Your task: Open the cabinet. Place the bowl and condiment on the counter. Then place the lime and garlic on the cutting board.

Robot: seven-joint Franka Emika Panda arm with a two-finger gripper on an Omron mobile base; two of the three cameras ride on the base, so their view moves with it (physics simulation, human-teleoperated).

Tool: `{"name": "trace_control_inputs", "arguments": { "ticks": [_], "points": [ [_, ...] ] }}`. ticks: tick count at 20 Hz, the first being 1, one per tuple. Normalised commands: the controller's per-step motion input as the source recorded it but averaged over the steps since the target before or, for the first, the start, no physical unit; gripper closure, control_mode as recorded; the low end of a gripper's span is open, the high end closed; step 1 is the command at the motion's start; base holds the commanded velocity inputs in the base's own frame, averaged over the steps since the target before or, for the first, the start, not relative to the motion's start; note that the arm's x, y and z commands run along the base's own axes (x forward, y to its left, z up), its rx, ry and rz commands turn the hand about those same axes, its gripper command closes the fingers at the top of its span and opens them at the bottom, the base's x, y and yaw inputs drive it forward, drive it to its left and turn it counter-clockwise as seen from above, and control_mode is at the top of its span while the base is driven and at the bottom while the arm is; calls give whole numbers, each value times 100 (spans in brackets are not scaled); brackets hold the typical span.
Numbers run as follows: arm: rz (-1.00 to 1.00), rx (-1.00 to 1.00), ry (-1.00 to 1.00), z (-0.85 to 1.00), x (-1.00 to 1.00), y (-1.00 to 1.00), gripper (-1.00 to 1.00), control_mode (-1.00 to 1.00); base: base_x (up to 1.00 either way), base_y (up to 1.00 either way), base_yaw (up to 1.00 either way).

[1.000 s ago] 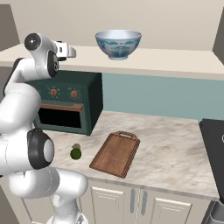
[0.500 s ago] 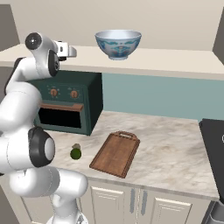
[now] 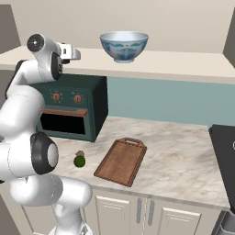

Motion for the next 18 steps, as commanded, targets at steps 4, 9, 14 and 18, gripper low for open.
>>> {"name": "trace_control_inputs", "arguments": {
  "ticks": [4,9,14,18],
  "points": [
    [0,0,0,0,-30,1,100,-100,0,0,0],
    [0,0,-1,4,-77,3,100,-100,0,0,0],
    [0,5,0,36,-88,0,100,-100,0,0,0],
    [0,5,0,23,-90,1,100,-100,0,0,0]
  ]
}}
